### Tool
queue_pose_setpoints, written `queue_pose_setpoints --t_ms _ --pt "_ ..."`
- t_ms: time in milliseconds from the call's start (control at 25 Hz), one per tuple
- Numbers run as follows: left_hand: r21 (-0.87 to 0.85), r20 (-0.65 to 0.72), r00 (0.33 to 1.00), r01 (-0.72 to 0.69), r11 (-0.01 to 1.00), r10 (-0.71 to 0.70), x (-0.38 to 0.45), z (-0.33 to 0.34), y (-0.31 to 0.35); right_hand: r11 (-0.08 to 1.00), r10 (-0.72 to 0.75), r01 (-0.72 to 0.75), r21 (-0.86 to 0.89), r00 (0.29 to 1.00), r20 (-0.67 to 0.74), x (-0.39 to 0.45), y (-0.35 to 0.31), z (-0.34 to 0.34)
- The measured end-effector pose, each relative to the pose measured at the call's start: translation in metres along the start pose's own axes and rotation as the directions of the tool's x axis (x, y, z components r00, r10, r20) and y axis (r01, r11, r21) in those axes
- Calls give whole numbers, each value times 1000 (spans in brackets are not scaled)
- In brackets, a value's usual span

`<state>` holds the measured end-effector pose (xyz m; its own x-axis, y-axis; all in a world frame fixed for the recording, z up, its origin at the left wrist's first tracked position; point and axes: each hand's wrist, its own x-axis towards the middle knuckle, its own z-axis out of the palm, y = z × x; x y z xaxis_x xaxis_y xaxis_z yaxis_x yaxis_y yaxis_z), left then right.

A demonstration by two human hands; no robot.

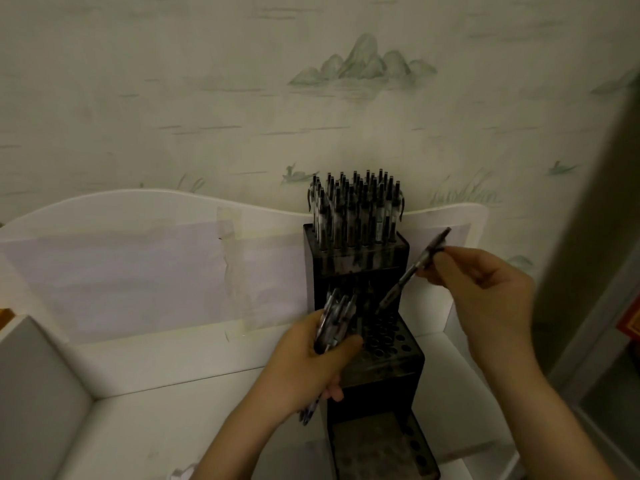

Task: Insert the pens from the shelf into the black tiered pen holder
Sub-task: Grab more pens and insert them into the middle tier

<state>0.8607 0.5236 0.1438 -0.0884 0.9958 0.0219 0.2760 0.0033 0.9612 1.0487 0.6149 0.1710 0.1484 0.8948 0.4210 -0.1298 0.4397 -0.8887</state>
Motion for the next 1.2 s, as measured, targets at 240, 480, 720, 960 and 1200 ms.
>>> queue_pose_setpoints --t_ms 240,480,720,960,1200 --pt "-53 -14 1000 22 998 -23 1 -1 0 913 -137 166 -372 985 102 -5 31 9" --pt "-54 -6 999 43 998 -43 -3 -5 -3 875 21 72 -479 982 186 -4 64 17" --pt "-43 -26 999 27 999 -29 -3 -7 -6 817 132 21 -576 966 222 -2 70 16" --pt "-33 6 1000 6 999 -6 -3 -2 -2 866 -33 132 -483 977 208 -25 38 15" --pt "-9 56 998 -26 1000 27 -1 8 5 952 289 -194 -238 826 484 -41 19 20"
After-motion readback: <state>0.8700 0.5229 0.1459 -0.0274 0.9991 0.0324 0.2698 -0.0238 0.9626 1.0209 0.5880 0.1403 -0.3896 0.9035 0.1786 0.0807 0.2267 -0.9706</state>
